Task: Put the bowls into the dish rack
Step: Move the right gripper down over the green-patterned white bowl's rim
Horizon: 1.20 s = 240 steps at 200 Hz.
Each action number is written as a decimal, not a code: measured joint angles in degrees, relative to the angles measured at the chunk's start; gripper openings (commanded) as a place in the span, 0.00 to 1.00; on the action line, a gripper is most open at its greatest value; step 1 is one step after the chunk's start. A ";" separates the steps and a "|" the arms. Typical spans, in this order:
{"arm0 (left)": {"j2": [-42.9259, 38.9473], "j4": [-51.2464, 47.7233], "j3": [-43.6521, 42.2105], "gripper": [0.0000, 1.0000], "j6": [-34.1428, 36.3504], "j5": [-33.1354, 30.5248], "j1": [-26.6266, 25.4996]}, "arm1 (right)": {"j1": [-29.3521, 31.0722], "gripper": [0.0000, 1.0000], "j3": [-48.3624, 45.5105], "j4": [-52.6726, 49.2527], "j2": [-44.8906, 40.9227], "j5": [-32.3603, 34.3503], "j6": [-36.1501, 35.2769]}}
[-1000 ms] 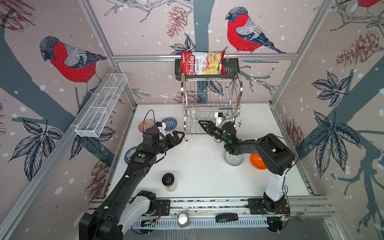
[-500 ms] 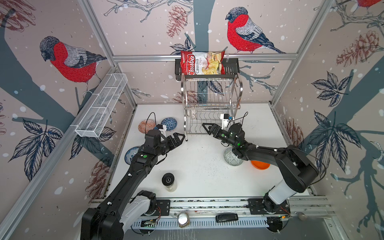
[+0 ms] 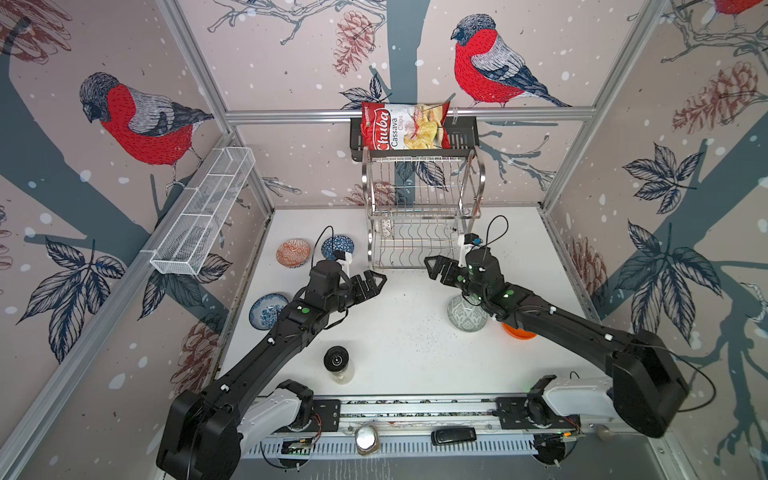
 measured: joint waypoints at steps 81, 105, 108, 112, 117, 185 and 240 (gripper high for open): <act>4.85 -0.02 4.63 0.97 1.68 -1.79 -7.56 | -3.85 0.90 -7.61 -22.01 -11.45 9.68 4.44; 5.95 -0.02 5.42 0.97 1.68 -1.92 -8.98 | -4.22 0.85 -10.25 -24.70 -13.22 10.88 6.40; 6.10 0.00 5.55 0.97 1.68 -2.01 -9.14 | -4.28 0.84 -10.54 -24.96 -13.31 11.02 6.54; 6.29 0.00 5.70 0.97 1.68 -2.05 -9.35 | -4.48 0.83 -10.95 -25.24 -13.40 11.17 7.15; 6.49 -0.02 5.90 0.97 1.68 -2.05 -9.53 | -4.57 0.81 -11.47 -25.31 -13.49 11.23 7.76; 7.45 -0.04 7.50 0.97 2.12 -1.97 -10.19 | -8.00 0.61 -16.33 -24.26 -9.99 8.41 9.33; 6.78 -1.09 7.50 0.97 2.16 -1.79 -10.19 | -8.59 0.34 -16.04 -20.48 -6.08 4.00 8.68</act>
